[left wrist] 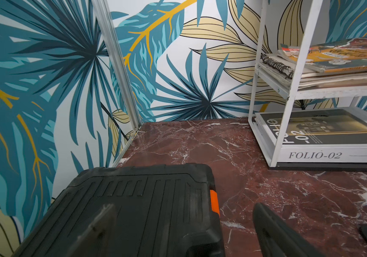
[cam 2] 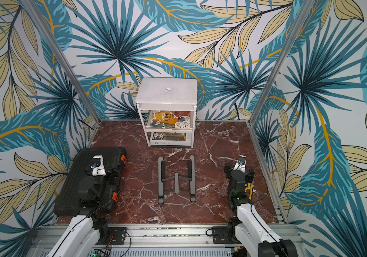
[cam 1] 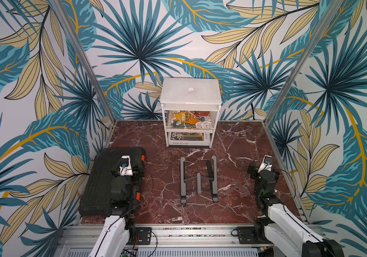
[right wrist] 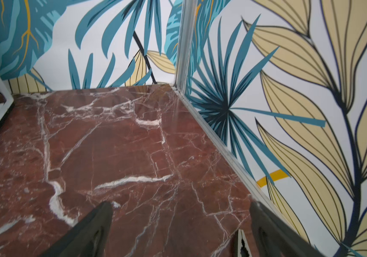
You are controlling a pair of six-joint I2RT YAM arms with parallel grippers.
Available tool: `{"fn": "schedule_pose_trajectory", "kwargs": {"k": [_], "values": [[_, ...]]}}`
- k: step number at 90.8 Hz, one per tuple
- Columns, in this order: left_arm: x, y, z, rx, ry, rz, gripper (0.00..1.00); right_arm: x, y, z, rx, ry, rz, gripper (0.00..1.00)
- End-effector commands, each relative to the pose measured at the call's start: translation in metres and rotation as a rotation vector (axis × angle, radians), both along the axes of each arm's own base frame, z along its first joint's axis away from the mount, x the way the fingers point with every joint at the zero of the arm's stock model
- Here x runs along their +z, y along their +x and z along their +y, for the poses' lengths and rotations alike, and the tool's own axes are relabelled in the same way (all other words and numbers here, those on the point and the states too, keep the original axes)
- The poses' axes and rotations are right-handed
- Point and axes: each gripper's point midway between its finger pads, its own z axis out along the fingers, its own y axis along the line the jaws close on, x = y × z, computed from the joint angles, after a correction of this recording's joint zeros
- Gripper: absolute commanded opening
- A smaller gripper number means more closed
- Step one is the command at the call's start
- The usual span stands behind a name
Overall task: Close the laptop lid and set it aside
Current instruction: Reset both arms
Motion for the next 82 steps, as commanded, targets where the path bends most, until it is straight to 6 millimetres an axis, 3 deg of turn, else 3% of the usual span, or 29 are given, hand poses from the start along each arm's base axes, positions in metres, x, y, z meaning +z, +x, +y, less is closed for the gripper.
{"fn": "schedule_pose_trajectory", "kwargs": {"k": [1, 17, 31, 53, 69, 82], "values": [[0.013, 0.003, 0.002, 0.014, 0.014, -0.086, 1.0, 0.019, 0.002, -0.006, -0.023, -0.006, -0.127, 1.0], [-0.006, 0.014, 0.002, 0.014, -0.05, -0.071, 1.0, 0.004, 0.017, 0.001, 0.034, 0.022, -0.086, 0.99], [-0.024, 0.027, -0.004, -0.022, -0.017, -0.025, 1.0, -0.003, 0.029, -0.005, 0.01, 0.056, -0.11, 1.0], [-0.03, 0.046, -0.022, -0.126, -0.031, -0.081, 1.0, -0.017, 0.051, -0.003, 0.019, 0.041, -0.08, 0.99], [-0.057, 0.072, -0.041, -0.232, 0.001, -0.021, 1.0, -0.035, 0.071, 0.01, 0.087, 0.023, -0.017, 0.99], [-0.057, 0.087, -0.023, -0.124, -0.027, 0.014, 1.0, -0.044, 0.086, 0.014, 0.138, 0.039, 0.062, 0.99]]}}
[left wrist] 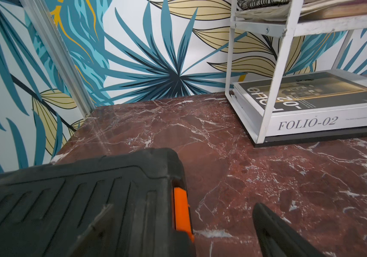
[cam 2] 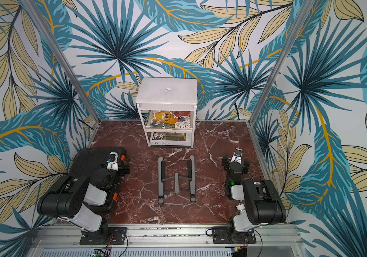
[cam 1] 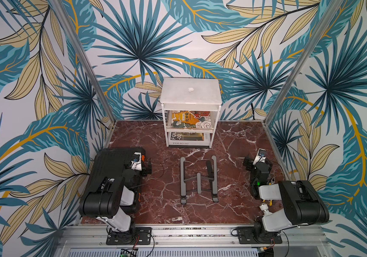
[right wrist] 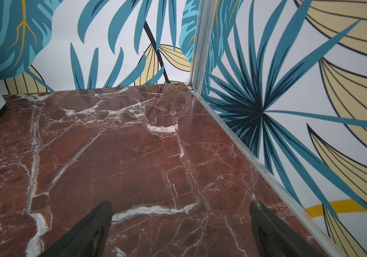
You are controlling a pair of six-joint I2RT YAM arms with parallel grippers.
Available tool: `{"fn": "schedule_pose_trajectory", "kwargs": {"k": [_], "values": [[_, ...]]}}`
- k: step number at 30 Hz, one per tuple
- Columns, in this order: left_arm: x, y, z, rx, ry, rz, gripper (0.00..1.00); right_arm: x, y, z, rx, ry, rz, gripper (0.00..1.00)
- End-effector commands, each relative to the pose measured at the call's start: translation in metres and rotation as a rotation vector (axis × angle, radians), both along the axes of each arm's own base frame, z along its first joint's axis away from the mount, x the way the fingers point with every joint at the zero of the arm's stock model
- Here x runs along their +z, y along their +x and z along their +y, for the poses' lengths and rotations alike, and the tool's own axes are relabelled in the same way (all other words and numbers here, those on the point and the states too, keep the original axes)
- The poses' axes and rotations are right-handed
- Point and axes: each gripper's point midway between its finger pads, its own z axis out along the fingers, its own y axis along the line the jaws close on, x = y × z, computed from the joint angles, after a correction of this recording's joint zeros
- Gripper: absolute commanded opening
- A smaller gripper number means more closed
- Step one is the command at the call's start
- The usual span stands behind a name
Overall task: Close the laptop lid and set it aside
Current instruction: Reset both arms
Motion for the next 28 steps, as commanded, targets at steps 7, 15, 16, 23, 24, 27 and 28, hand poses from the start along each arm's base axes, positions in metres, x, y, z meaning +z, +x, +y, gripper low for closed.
{"fn": "schedule_pose_trajectory", "kwargs": {"k": [7, 15, 16, 23, 24, 27, 28], "values": [[0.004, 0.038, 0.0, 0.017, 0.003, 0.122, 1.0, -0.002, 0.02, 0.005, 0.13, 0.079, 0.059, 0.99], [0.004, 0.037, 0.0, 0.016, 0.005, 0.106, 1.0, -0.002, 0.02, 0.005, 0.131, 0.079, 0.056, 1.0], [0.005, 0.037, 0.0, 0.016, 0.005, 0.1, 1.0, -0.002, 0.02, 0.005, 0.132, 0.078, 0.056, 1.0], [0.005, 0.037, 0.0, 0.017, 0.006, 0.101, 1.0, -0.003, 0.022, 0.007, 0.147, 0.076, 0.067, 0.99], [0.005, 0.037, -0.001, 0.015, 0.006, 0.102, 1.0, -0.004, 0.021, 0.008, 0.149, 0.076, 0.069, 0.99], [0.005, 0.037, -0.001, 0.014, 0.006, 0.101, 1.0, -0.003, 0.021, 0.008, 0.151, 0.076, 0.064, 1.0], [0.005, 0.037, 0.0, 0.016, 0.005, 0.101, 1.0, -0.002, 0.021, 0.008, 0.153, 0.074, 0.064, 1.0]]}}
